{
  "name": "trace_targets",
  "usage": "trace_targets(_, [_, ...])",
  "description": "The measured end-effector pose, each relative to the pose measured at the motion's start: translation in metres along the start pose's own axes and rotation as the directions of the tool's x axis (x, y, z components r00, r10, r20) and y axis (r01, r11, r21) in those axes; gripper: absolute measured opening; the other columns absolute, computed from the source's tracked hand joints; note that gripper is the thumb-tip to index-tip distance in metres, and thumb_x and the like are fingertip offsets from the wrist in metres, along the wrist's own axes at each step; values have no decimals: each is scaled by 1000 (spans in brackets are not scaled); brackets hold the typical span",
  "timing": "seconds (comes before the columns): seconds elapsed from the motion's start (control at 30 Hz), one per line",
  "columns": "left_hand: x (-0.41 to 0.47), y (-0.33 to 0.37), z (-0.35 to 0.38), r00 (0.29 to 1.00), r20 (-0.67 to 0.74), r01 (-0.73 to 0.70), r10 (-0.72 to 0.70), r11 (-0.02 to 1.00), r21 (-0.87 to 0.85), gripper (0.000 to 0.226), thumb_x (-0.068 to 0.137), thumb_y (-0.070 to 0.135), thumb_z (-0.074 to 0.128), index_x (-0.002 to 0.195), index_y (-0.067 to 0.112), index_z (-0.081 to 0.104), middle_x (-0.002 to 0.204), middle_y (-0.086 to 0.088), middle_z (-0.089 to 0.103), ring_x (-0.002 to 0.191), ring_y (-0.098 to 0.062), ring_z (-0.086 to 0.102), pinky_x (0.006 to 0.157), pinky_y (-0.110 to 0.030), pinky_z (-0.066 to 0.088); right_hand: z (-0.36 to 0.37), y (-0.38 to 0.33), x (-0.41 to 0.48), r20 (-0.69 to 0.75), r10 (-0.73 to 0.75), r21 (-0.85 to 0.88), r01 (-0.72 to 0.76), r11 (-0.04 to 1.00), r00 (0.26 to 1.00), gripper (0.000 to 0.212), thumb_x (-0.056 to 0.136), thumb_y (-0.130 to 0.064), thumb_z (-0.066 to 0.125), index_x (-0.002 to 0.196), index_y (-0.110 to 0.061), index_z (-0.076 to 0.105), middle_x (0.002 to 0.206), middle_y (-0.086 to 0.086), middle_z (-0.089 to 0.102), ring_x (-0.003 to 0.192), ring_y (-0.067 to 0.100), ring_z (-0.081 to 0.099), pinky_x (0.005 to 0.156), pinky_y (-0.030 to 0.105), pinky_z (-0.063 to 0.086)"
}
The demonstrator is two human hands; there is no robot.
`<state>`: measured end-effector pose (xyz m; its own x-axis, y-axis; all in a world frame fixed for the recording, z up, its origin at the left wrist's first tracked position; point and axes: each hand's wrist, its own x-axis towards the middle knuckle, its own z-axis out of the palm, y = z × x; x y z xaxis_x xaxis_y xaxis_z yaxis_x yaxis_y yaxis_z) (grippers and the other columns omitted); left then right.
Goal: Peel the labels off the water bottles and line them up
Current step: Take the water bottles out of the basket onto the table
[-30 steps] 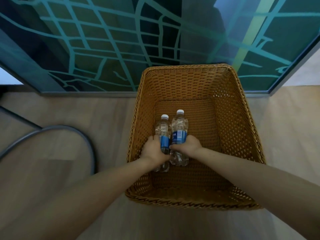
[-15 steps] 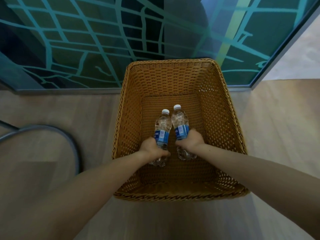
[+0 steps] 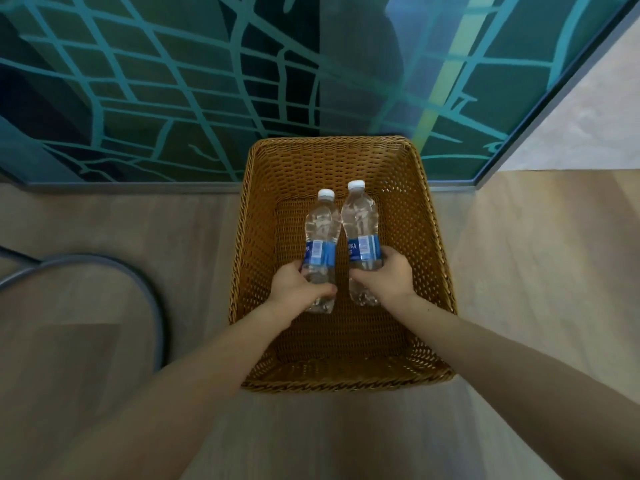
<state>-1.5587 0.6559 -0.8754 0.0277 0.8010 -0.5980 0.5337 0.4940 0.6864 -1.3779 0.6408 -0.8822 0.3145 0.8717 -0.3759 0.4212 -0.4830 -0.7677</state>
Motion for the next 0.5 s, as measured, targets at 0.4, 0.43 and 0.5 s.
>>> trace_targets(0.4, [-227,237,-141,957,-121,-283,265,944,-172,59,64,5,92,114,22,66,97,11,75,85,0,72,86,-27,59,-200,-238,-156,-152,-131,299,172,939,980,69,68,-6,90,128,-26,63,104,-21,75,97,-1,71,81,21,58])
trace_targets(0.43, [-253,262,-156,946,-149,-311,288,936,-163,59,64,6,92,114,25,66,98,11,75,88,-3,72,86,-30,59,-220,-264,-174,-165,-143,302,188,935,976,68,68,-9,91,124,-33,63,102,-27,73,95,-5,70,76,13,56])
trace_targets(0.5, [-304,310,-184,925,-197,-356,325,922,-152,65,64,9,93,119,27,63,100,14,74,88,2,70,80,-22,58,-263,-315,-211,-200,-173,301,228,926,965,69,67,-12,93,125,-33,62,106,-26,72,98,-8,68,74,7,53])
